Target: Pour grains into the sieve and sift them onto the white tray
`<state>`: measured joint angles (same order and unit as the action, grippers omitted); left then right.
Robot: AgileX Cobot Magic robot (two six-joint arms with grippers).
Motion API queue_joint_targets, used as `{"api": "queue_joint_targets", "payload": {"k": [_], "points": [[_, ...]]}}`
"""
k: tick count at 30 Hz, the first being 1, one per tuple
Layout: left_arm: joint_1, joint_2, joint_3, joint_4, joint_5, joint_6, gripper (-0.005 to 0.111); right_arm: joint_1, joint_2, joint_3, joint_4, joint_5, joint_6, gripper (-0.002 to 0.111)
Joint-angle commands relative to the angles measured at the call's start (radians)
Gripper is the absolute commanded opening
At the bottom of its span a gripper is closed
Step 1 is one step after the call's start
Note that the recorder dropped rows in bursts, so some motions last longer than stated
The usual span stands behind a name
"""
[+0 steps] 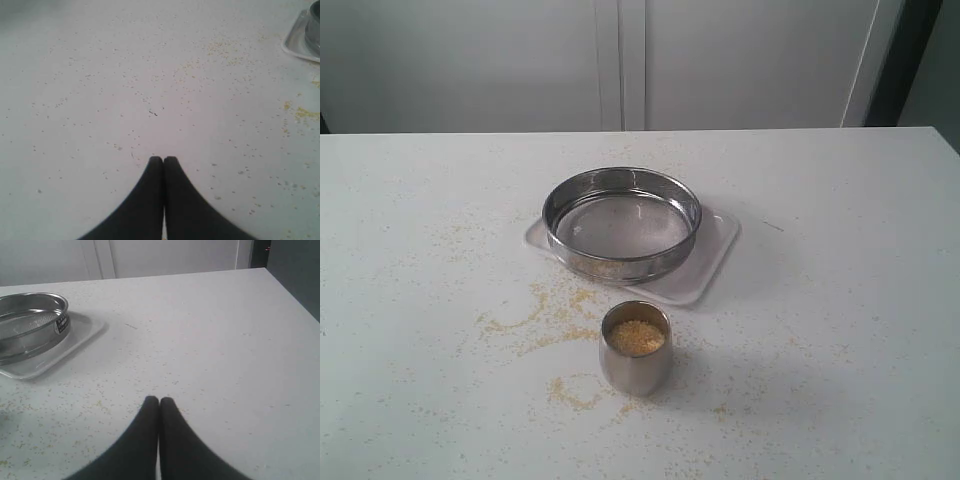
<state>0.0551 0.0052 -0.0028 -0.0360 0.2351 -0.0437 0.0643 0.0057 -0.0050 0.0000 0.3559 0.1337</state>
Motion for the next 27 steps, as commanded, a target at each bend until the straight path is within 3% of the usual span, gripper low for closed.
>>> {"api": "queue_joint_targets", "payload": {"k": [1,14,23,27], "points": [[0.003,-0.005,0.003,-0.008,-0.002,-0.003,0.000,-0.004,-0.006,0.005,-0.006,-0.015,0.006,0.000],[0.003,-0.005,0.003,-0.008,-0.002,-0.003,0.000,-0.004,-0.006,0.005,-0.006,-0.031,0.005,0.000],[0.003,-0.005,0.003,-0.008,-0.002,-0.003,0.000,-0.004,-0.006,0.005,-0.006,-0.410,0.002,0.000],[0.003,-0.005,0.003,-0.008,-0.002,-0.003,0.000,-0.004,-0.006,0.005,-0.006,-0.467,0.002,0.000]]}}
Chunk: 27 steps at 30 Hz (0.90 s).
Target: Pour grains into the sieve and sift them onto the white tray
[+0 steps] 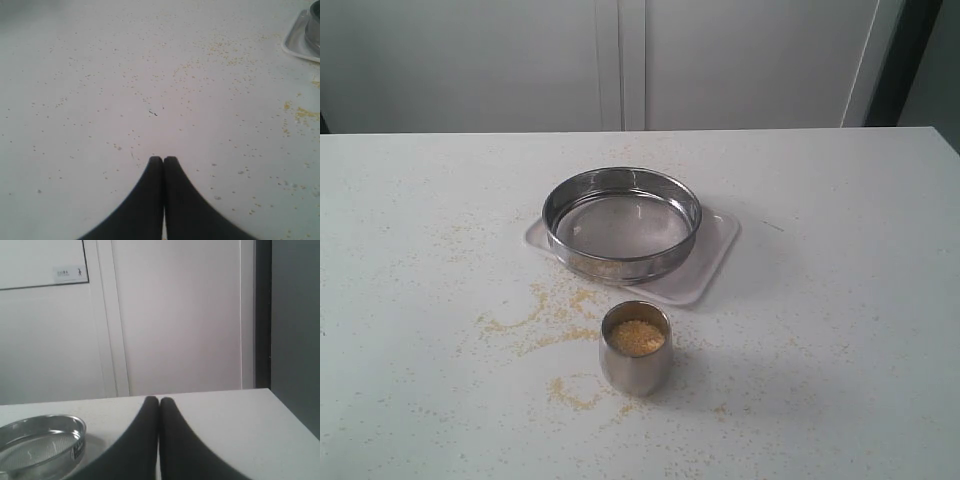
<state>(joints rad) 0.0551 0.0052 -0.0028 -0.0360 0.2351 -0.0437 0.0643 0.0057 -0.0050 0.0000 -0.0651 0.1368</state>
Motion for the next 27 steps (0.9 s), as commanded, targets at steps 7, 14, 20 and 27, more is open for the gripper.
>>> {"api": "queue_joint_targets", "payload": {"k": [7,14,20,27], "points": [[0.003,-0.005,0.003,-0.008,-0.002,-0.003,0.000,-0.004,-0.006,0.005,-0.006,-0.076,-0.001,0.000],[0.003,-0.005,0.003,-0.008,-0.002,-0.003,0.000,-0.004,-0.006,0.005,-0.006,-0.094,-0.001,0.000],[0.003,-0.005,0.003,-0.008,-0.002,-0.003,0.000,-0.004,-0.006,0.005,-0.006,-0.225,-0.067,0.000],[0.003,-0.005,0.003,-0.008,-0.002,-0.003,0.000,-0.004,0.142,0.005,-0.006,-0.436,-0.090,0.000]]}}
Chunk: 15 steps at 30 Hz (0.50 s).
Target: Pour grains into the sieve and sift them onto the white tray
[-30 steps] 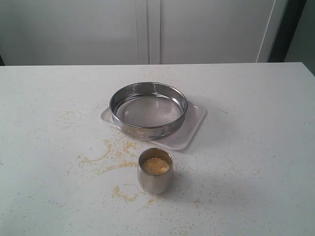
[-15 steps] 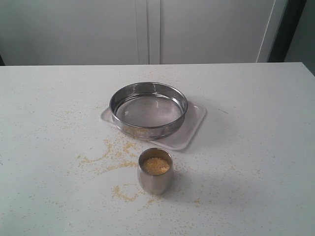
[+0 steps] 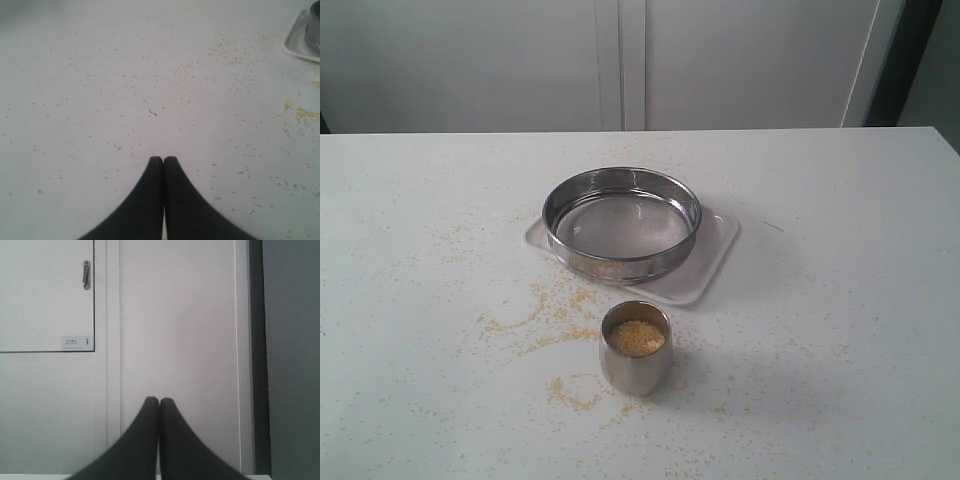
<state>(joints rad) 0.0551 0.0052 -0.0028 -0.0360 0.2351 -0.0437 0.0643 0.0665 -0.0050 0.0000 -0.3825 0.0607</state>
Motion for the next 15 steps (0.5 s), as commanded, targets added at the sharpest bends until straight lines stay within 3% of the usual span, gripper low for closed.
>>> {"api": "queue_joint_targets", "payload": {"k": [1,8,15], "points": [[0.003,-0.005,0.003,-0.008,-0.002,-0.003,0.000,-0.004,0.110,0.005,-0.008,-0.144,-0.014,0.000],[0.003,-0.005,0.003,-0.008,-0.002,-0.003,0.000,-0.004,0.312,-0.028,-0.092,-0.337,-0.014,0.000],[0.003,-0.005,0.003,-0.008,-0.002,-0.003,0.000,-0.004,0.511,-0.036,-0.295,-0.447,0.073,0.000]]}}
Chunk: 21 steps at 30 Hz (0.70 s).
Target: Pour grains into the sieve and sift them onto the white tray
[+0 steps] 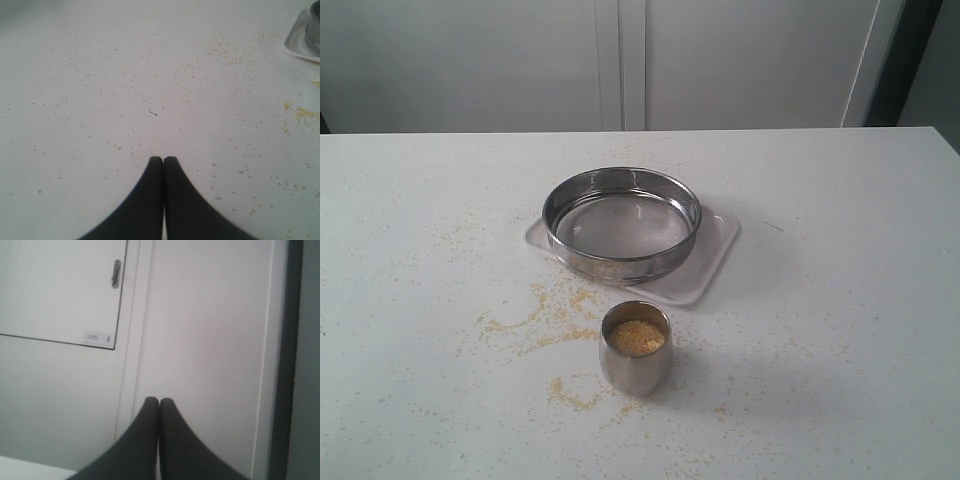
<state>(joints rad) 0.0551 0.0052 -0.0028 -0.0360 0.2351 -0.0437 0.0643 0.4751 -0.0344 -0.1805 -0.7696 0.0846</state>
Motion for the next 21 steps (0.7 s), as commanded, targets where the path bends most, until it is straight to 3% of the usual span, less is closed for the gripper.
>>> {"api": "queue_joint_targets", "payload": {"k": [1,15,21], "points": [[0.003,-0.005,0.003,-0.008,-0.002,-0.003,0.000,-0.004,0.137,-0.007,-0.136,-0.072,0.054,0.000],[0.003,-0.005,0.003,-0.008,-0.002,-0.003,0.000,-0.004,0.700,-0.017,-0.356,-0.437,0.080,0.000],[0.003,-0.005,0.003,-0.008,-0.002,-0.003,0.000,-0.004,0.924,-0.048,-0.450,-0.452,0.078,0.000]]}}
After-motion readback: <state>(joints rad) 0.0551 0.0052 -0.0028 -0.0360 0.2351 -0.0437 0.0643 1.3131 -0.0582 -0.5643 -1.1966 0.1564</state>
